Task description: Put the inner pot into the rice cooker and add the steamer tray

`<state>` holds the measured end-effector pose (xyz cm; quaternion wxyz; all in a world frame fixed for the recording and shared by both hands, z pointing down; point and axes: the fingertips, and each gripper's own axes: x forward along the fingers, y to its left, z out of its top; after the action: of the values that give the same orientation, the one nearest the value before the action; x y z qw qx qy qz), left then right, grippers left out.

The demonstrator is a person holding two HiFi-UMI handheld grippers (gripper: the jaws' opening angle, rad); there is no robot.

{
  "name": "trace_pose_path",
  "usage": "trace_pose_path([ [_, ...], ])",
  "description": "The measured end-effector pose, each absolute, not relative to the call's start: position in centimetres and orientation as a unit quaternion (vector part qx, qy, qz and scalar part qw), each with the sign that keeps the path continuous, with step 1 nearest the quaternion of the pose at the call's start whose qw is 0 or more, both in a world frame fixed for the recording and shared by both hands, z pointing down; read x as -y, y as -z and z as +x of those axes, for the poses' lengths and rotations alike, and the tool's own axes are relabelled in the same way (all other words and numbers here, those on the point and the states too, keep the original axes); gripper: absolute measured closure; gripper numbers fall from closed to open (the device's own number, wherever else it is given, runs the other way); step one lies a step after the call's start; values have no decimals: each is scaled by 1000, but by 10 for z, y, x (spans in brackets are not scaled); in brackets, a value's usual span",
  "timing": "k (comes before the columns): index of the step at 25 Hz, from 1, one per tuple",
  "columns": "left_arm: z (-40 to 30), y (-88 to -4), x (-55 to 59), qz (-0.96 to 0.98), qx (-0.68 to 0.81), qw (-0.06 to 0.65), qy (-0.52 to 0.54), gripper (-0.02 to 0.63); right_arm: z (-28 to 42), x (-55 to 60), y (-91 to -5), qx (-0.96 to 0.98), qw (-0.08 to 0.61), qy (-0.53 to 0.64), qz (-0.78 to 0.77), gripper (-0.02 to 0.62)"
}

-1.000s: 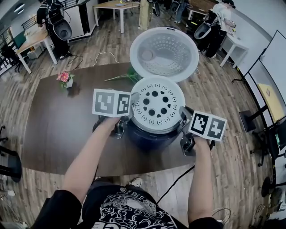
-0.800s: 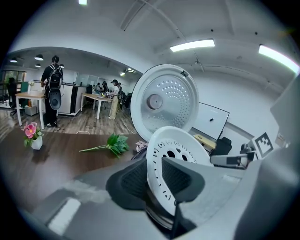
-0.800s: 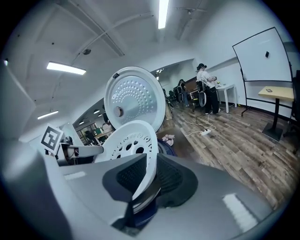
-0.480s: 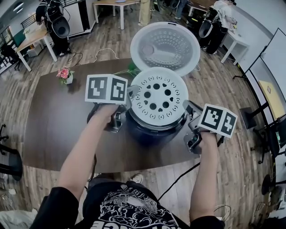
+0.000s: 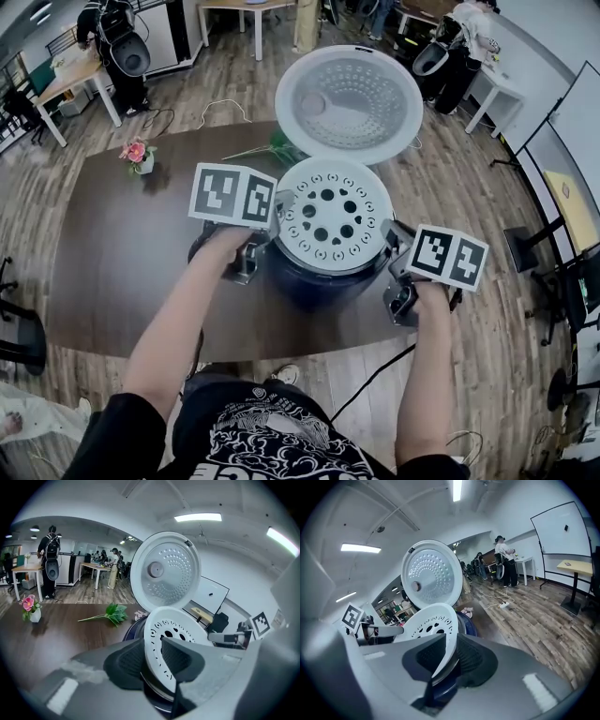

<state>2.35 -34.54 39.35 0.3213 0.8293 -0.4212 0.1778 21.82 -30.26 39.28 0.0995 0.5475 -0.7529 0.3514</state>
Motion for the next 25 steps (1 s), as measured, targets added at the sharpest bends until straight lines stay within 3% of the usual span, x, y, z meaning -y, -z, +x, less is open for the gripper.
trace_pose_path([
  [13,22,-389,346,842,431,272,-175,492,216,309,-386,766,97,-315,552,531],
  [25,-24,-378,341,847,468,210,-137,492,164,321,-361,809,103,-237,528,532],
])
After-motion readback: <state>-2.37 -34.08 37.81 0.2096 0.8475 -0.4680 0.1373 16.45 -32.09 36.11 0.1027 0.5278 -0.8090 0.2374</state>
